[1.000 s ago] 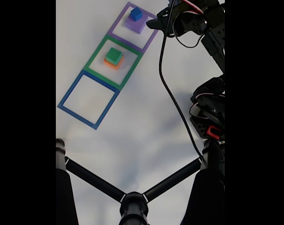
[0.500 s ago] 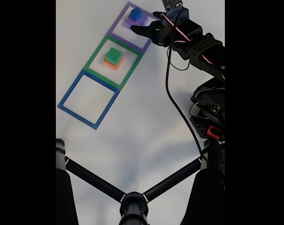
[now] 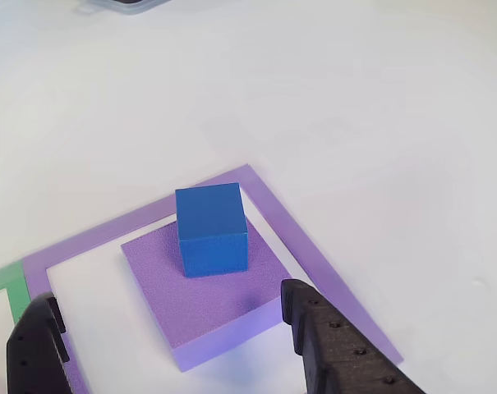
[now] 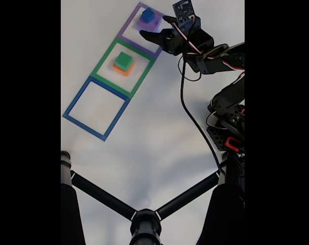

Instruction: Tower of hanoi

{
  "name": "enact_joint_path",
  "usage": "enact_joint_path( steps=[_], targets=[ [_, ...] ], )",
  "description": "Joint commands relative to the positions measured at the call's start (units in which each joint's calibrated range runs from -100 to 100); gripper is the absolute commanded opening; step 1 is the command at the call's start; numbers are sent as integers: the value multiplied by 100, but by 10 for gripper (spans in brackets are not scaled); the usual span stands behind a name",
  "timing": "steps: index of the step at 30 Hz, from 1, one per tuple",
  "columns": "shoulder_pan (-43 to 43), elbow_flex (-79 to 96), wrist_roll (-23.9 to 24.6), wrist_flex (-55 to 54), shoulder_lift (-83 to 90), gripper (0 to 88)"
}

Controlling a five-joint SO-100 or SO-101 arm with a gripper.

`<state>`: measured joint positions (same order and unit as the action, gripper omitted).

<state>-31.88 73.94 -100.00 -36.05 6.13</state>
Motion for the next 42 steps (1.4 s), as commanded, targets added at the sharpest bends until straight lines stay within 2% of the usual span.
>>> enact_joint_path(
  steps=[1, 28, 42],
  targets=[
    [-80, -465, 0, -567, -469, 308],
    [-49, -1610, 0, -843, -1679, 293],
    [19, -2028, 0, -843, -2031, 240]
  ],
)
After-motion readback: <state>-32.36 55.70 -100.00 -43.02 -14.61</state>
